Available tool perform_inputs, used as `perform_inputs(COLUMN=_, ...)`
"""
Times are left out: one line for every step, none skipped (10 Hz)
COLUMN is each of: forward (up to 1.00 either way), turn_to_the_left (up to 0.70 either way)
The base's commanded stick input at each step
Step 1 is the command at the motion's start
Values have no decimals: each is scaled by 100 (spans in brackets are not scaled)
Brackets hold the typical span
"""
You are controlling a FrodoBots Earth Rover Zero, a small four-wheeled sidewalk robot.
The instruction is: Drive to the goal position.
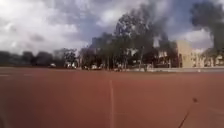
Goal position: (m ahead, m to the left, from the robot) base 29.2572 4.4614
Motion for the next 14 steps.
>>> perform_inputs(forward=70, turn_to_the_left=0)
perform_inputs(forward=70, turn_to_the_left=0)
perform_inputs(forward=70, turn_to_the_left=0)
perform_inputs(forward=70, turn_to_the_left=0)
perform_inputs(forward=70, turn_to_the_left=0)
perform_inputs(forward=70, turn_to_the_left=0)
perform_inputs(forward=70, turn_to_the_left=0)
perform_inputs(forward=70, turn_to_the_left=0)
perform_inputs(forward=70, turn_to_the_left=0)
perform_inputs(forward=70, turn_to_the_left=0)
perform_inputs(forward=70, turn_to_the_left=0)
perform_inputs(forward=70, turn_to_the_left=0)
perform_inputs(forward=70, turn_to_the_left=0)
perform_inputs(forward=70, turn_to_the_left=0)
